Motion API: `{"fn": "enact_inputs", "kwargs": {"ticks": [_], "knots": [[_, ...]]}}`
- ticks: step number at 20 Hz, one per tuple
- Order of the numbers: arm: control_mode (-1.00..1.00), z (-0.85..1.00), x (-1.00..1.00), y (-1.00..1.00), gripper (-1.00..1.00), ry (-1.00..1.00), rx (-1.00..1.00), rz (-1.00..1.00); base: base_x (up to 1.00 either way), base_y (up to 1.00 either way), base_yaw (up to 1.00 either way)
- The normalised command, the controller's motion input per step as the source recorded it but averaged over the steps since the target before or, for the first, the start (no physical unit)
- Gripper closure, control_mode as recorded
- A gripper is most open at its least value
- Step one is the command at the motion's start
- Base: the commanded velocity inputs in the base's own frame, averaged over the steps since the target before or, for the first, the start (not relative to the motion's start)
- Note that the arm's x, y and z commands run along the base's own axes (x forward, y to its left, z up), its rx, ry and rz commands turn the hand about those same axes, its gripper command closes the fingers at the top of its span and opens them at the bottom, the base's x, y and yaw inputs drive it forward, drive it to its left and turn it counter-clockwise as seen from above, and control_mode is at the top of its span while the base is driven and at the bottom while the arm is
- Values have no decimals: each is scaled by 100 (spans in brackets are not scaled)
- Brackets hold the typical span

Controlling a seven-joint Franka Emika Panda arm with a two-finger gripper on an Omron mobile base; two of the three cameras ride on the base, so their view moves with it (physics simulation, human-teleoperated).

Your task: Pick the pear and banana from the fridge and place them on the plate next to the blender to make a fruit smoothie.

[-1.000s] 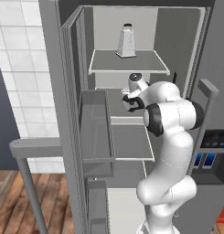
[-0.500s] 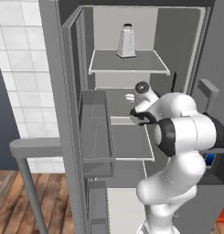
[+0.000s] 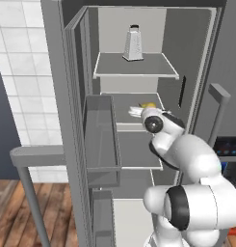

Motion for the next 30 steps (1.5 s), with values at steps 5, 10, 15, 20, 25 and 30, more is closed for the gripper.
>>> {"fn": "enact_inputs", "kwargs": {"ticks": [5, 10, 15, 20, 25, 30], "knots": [[-100, 100, -100, 54, 100, -9, -9, 11, 0, 0, 0], [-100, 100, -100, 31, 100, 1, -7, 11, 0, 0, 0], [-100, 100, -100, 21, 100, 18, -4, 5, 0, 0, 0], [-100, 85, -100, 3, 100, 55, -1, 0, 0, 0, 0], [-100, 47, -93, 1, 100, 82, -5, -1, 0, 0, 0], [-100, -3, -96, 1, 100, 59, -11, 0, 0, 0, 0]]}}
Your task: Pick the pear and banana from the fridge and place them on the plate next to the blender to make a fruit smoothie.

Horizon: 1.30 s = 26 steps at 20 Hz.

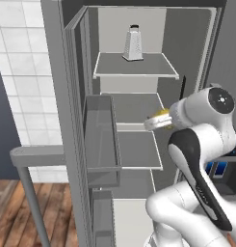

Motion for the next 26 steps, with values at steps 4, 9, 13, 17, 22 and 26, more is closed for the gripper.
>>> {"fn": "enact_inputs", "kwargs": {"ticks": [4, 9, 13, 17, 22, 26], "knots": [[-100, -9, -11, 0, 100, 11, -3, -1, 0, 0, 0], [-100, -3, 0, 0, 100, 1, 0, 0, 0, 0, 0], [-100, -9, -39, 0, 100, 7, 0, 0, 0, 0, 0], [100, 0, 0, 0, 100, 0, 0, 0, -88, -38, -31], [100, 0, 0, 0, 100, 0, 0, 0, -48, -35, -73], [100, 0, 0, 0, 100, 0, 0, 0, -2, -39, -82]]}}
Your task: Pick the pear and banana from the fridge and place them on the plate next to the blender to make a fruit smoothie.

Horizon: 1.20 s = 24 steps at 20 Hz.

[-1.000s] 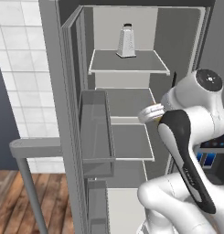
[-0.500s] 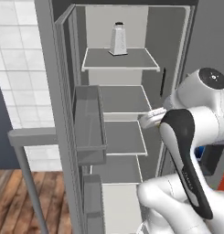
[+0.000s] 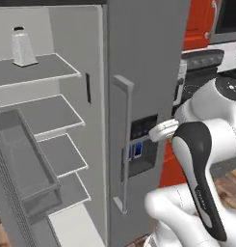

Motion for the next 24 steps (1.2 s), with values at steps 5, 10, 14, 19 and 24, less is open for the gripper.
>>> {"fn": "enact_inputs", "kwargs": {"ticks": [5, 10, 14, 19, 24], "knots": [[100, 0, 0, 0, 100, 0, 0, 0, 0, -39, -83], [100, 0, 0, 0, 100, 0, 0, 0, 0, -44, -82], [100, 0, 0, 0, 100, 0, 0, 0, 0, -49, -81], [100, 0, 0, 0, 100, 0, 0, 0, 0, -51, -82], [100, 0, 0, 0, 100, 0, 0, 0, 0, -48, -83]]}}
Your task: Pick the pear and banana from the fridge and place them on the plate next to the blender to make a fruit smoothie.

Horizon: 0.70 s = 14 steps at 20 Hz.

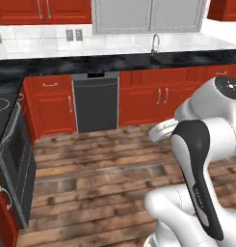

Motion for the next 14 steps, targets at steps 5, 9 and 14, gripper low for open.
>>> {"fn": "enact_inputs", "kwargs": {"ticks": [5, 9, 14], "knots": [[100, 0, 0, 0, 100, 0, 0, 0, 2, -45, -81], [100, 0, 0, 0, 100, 0, 0, 0, 53, -21, -67], [100, 0, 0, 0, 100, 0, 0, 0, 100, 0, -51]]}}
